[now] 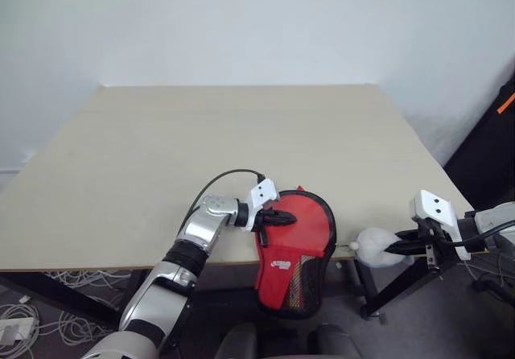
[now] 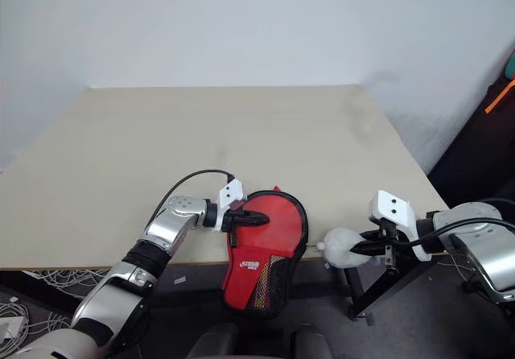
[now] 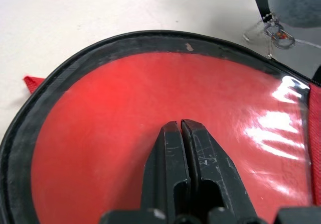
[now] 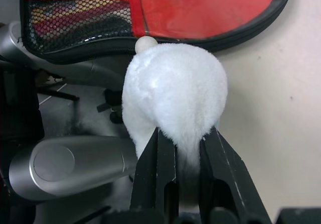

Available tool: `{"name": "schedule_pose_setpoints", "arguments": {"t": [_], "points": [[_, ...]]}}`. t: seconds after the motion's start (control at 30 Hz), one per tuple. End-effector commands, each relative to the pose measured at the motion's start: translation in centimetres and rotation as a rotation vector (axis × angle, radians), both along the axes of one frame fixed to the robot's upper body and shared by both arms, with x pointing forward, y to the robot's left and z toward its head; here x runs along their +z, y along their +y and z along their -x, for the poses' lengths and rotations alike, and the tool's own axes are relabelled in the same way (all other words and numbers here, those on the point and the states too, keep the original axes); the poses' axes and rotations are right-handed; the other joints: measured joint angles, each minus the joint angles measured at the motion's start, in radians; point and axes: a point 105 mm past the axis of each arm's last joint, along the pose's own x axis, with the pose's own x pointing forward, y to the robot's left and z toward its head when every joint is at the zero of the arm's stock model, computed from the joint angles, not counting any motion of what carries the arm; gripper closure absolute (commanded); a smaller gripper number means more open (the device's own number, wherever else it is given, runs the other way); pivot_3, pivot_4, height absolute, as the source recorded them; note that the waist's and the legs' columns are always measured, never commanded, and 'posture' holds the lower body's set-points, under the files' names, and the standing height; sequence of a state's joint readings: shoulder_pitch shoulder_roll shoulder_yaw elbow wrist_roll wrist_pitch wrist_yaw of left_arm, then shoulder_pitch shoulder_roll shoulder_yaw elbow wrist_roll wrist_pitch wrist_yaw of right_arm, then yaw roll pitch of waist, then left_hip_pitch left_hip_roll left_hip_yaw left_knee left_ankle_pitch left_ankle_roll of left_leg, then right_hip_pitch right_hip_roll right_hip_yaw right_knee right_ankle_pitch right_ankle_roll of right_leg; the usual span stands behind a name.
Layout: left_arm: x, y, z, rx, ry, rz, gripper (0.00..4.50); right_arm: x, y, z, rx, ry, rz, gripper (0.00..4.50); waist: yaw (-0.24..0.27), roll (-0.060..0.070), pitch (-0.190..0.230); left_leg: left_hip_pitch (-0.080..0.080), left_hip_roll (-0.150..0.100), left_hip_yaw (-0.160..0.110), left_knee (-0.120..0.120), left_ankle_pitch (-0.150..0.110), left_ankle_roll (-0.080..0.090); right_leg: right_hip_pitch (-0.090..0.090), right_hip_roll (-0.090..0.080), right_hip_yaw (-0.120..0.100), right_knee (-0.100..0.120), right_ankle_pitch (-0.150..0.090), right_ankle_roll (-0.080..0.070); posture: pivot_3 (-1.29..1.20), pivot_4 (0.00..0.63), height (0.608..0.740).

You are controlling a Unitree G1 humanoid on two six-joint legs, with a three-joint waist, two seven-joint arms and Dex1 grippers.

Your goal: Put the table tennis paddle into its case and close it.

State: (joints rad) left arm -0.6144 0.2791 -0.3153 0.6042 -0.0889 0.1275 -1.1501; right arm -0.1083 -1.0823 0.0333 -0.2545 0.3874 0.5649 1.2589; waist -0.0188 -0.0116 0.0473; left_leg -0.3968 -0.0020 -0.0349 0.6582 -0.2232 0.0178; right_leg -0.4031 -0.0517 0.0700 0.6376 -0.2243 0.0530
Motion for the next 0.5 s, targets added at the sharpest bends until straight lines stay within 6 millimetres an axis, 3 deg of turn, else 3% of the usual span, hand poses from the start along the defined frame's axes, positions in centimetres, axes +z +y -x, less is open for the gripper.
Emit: {"name": "schedule_pose_setpoints", "arguments": {"t": [0.03,0.5], "points": [[-1.5,0.6,0.4,-0.029,0.031,-0.085,4.5,0.8,0.4,0.2,0.021,-0.024,-0.009,4.38,0.0,0.0,0.0,0.0,0.0,0.0,0.0,0.0,0.0,0.0,0.0,0.0,0.0,0.0,0.0,0.0,0.0,0.739],[-1.7,0.7,0.2,-0.073,0.043,-0.116,4.5,0.4,4.8,6.3,0.223,0.089,-0.136,4.38,0.0,-0.001,0.0,0.001,0.0,-0.001,0.003,-0.003,0.001,0.004,0.0,-0.001,0.0,-0.002,0.003,0.0,0.0,0.739]]}}
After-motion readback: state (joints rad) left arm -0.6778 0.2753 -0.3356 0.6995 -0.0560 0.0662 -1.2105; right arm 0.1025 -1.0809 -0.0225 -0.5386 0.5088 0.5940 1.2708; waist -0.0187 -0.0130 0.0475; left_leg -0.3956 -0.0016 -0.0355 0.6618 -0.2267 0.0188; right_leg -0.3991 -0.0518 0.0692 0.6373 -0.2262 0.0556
